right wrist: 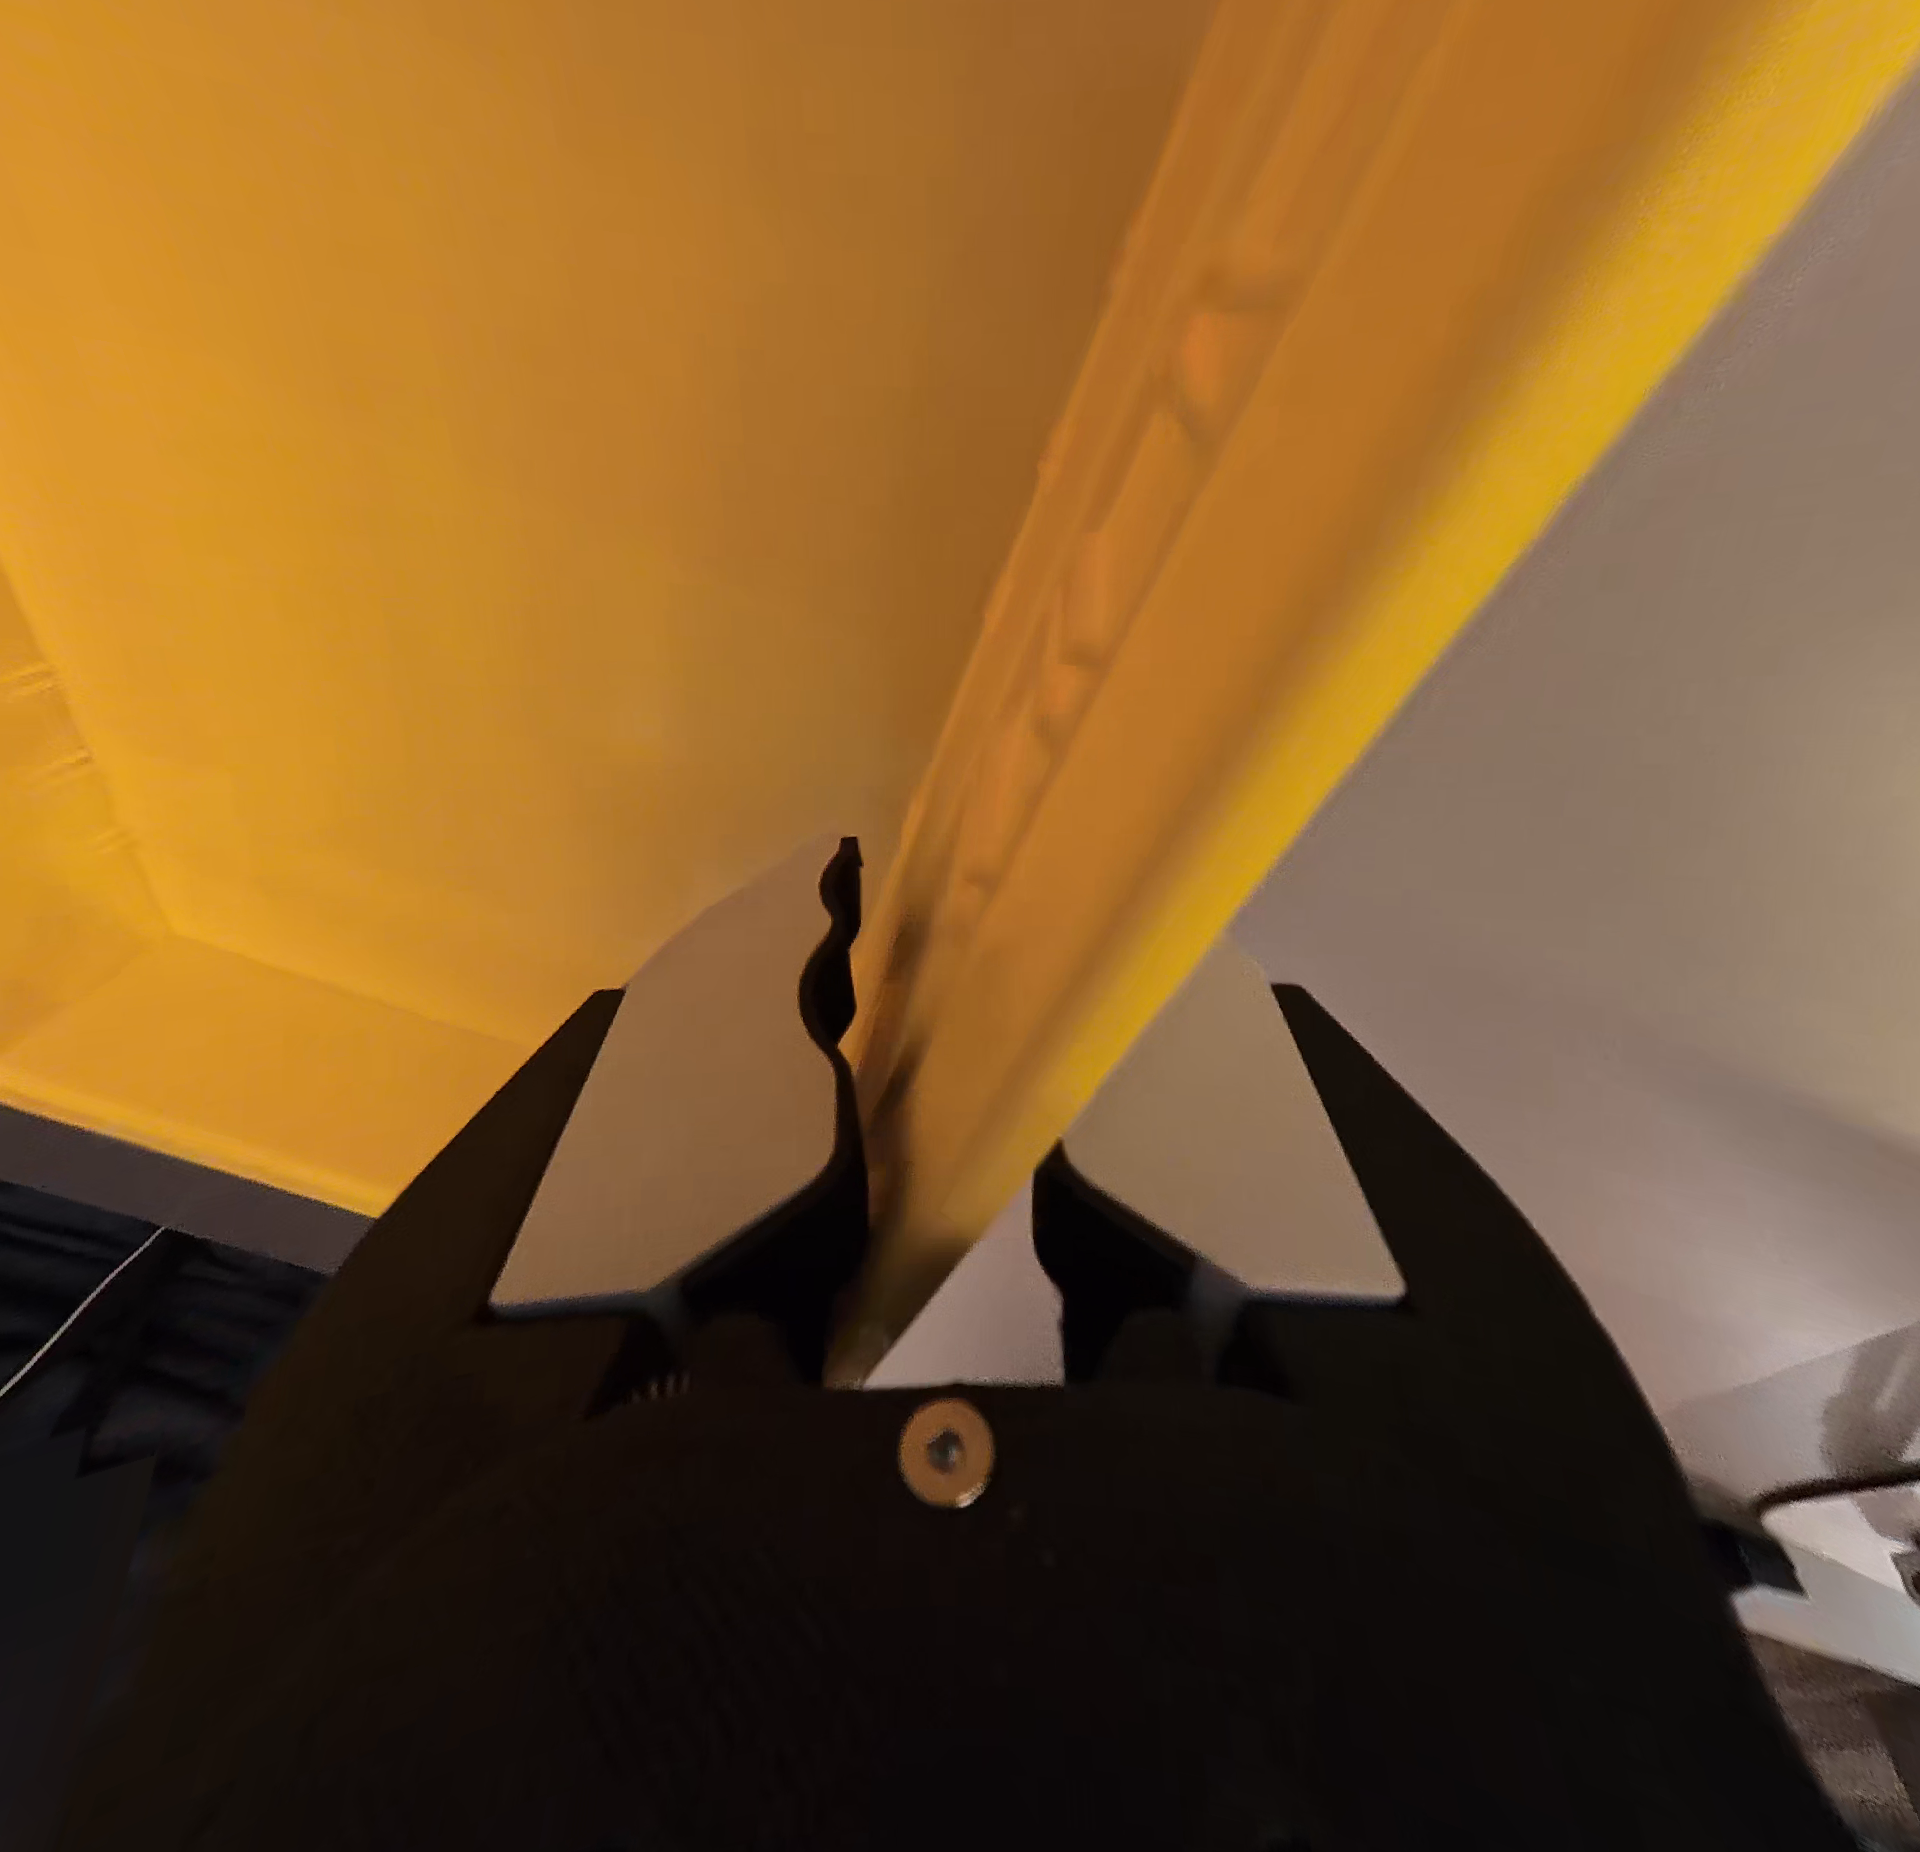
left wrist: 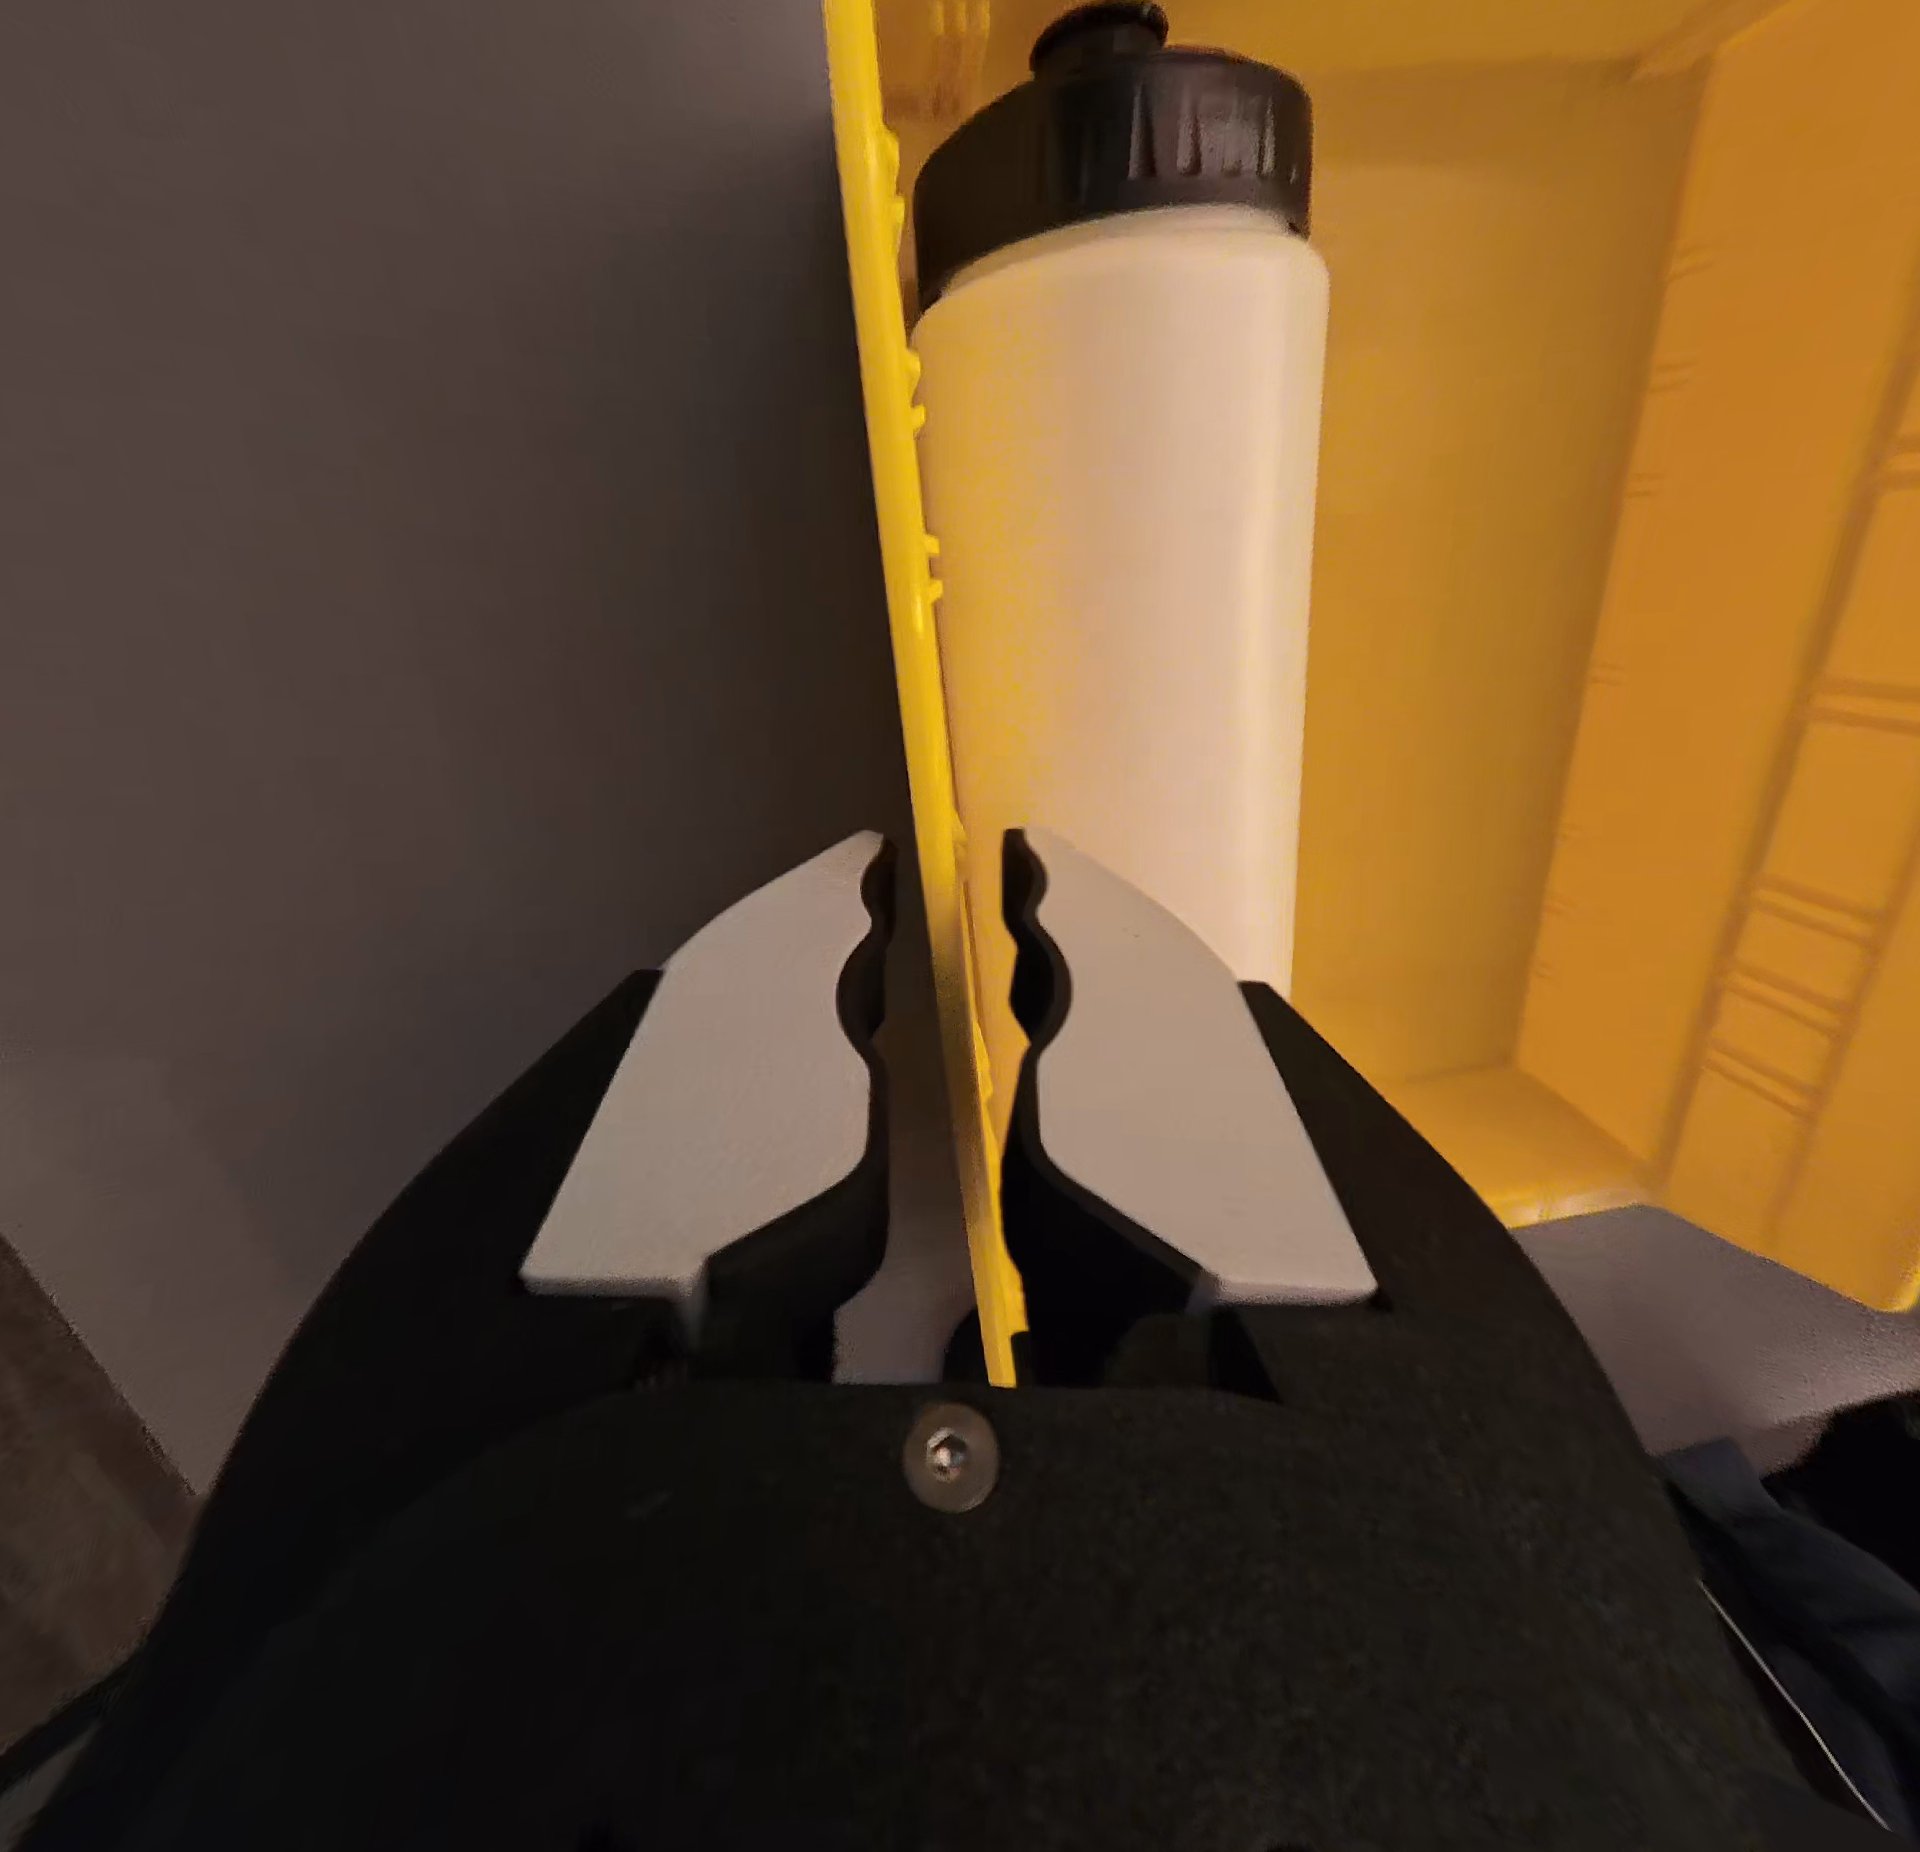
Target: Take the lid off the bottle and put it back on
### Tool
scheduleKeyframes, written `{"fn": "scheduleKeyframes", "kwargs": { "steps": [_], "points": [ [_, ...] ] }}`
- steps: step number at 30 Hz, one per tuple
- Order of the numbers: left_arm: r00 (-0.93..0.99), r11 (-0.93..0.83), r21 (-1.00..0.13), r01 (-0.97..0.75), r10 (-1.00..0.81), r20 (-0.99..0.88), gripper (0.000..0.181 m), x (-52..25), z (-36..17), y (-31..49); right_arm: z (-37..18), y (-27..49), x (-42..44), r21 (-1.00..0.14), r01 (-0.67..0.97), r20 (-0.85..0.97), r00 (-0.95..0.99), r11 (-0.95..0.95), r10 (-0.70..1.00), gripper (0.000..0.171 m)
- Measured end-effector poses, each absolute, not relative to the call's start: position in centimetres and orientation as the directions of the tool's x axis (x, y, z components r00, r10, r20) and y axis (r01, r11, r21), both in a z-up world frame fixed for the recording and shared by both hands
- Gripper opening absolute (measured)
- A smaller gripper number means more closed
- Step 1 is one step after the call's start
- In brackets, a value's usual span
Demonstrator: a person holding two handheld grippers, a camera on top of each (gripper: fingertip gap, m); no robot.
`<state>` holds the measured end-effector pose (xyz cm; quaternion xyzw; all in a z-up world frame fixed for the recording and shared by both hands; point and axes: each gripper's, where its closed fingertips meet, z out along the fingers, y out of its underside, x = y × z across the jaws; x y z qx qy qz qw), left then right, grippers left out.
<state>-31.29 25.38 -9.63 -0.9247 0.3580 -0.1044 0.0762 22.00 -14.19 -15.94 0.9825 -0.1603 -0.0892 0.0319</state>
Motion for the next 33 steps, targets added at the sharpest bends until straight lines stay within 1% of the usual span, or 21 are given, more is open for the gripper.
{"fn": "scheduleKeyframes", "kwargs": {
  "steps": [2,3,4,7,8,10,12,13,14,15,17,18,19,22,23,25,28,30,33],
  "points": [
    [0.71,-0.705,-0.306,-0.64,-0.695,0.113,0.025,-31.0,-8.2,25.8,-15.1,-14.1,22.2,0.035,-0.303,-0.158,0.939,-0.952,-0.305,0.034],
    [0.706,-0.685,-0.358,-0.635,-0.702,0.092,0.029,-30.9,-7.2,26.0,-14.3,-13.9,22.4,-0.01,-0.301,-0.144,0.944,-0.953,-0.297,0.034],
    [0.701,-0.661,-0.41,-0.628,-0.709,0.069,0.03,-30.8,-6.1,26.1,-13.4,-13.8,22.6,-0.057,-0.304,-0.129,0.947,-0.951,-0.295,0.034],
    [0.653,-0.542,-0.554,-0.632,-0.758,-0.004,0.03,-29.8,-2.6,25.5,-9.3,-13.5,23.9,-0.242,-0.283,-0.006,0.957,-0.928,-0.291,0.034],
    [0.637,-0.507,-0.58,-0.637,-0.771,-0.025,0.034,-29.4,-1.8,25.0,-7.8,-13.3,23.9,-0.312,-0.281,0.015,0.954,-0.908,-0.3,0.034],
    [0.608,-0.486,-0.569,-0.664,-0.794,-0.032,0.046,-28.6,-1.6,23.4,-4.6,-12.7,23.3,-0.461,-0.266,0.039,0.947,-0.846,-0.319,0.036],
    [0.558,-0.507,-0.486,-0.712,-0.829,0.046,0.065,-27.3,-3.3,20.9,-1.3,-11.7,21.7,-0.627,-0.18,0.065,0.957,-0.758,-0.281,0.038],
    [0.538,-0.517,-0.439,-0.735,-0.839,0.088,0.068,-26.6,-4.3,19.8,0.6,-11.1,20.9,-0.711,-0.127,0.087,0.96,-0.692,-0.265,0.041],
    [0.537,-0.525,-0.399,-0.752,-0.839,0.092,0.067,-26.2,-5.1,19.3,2.7,-10.5,19.9,-0.792,-0.07,0.102,0.964,-0.606,-0.245,0.041],
    [0.545,-0.524,-0.374,-0.765,-0.837,0.059,0.068,-25.9,-5.8,19.5,4.8,-9.8,18.8,-0.866,-0.012,0.11,0.971,-0.5,-0.214,0.043],
    [0.557,-0.515,-0.316,-0.797,-0.829,-0.052,0.067,-25.9,-7.1,20.4,8.3,-9.1,16.4,-0.953,0.1,0.148,0.977,-0.287,-0.153,0.06],
    [0.567,-0.522,-0.277,-0.807,-0.816,-0.115,0.067,-26.2,-7.7,21.1,9.9,-8.8,15.8,-0.97,0.139,0.172,0.972,-0.201,-0.158,0.062],
    [0.577,-0.535,-0.24,-0.81,-0.801,-0.16,0.067,-26.4,-8.4,21.6,10.7,-8.5,15.4,-0.971,0.146,0.174,0.974,-0.187,-0.144,0.062],
    [0.592,-0.571,-0.154,-0.806,-0.779,-0.207,0.065,-26.5,-10.3,22.3,11.2,-7.4,15.5,-0.966,0.043,0.081,0.987,-0.256,-0.139,0.063],
    [0.594,-0.577,-0.145,-0.804,-0.768,-0.238,0.068,-26.5,-10.7,22.7,11.4,-7.0,15.5,-0.966,0.016,0.051,0.99,-0.257,-0.132,0.064],
    [0.589,-0.58,-0.125,-0.805,-0.755,-0.287,0.068,-26.7,-11.3,23.5,11.5,-6.5,15.2,-0.973,-0.019,0.007,0.993,-0.231,-0.115,0.065],
    [0.6,-0.604,-0.087,-0.792,-0.745,-0.292,0.075,-27.0,-12.5,23.8,10.2,-5.5,14.3,-0.981,-0.05,-0.043,0.998,-0.185,-0.046,0.064],
    [0.61,-0.617,-0.069,-0.784,-0.745,-0.27,0.079,-27.2,-13.1,23.9,7.8,-4.8,14.3,-0.954,-0.07,-0.072,0.997,-0.291,-0.005,0.064],
    [0.613,-0.612,-0.083,-0.786,-0.756,-0.23,0.079,-26.7,-13.1,23.8,4.8,-4.7,15.0,-0.901,-0.064,-0.065,0.998,-0.429,-0.013,0.065]
  ]
}}
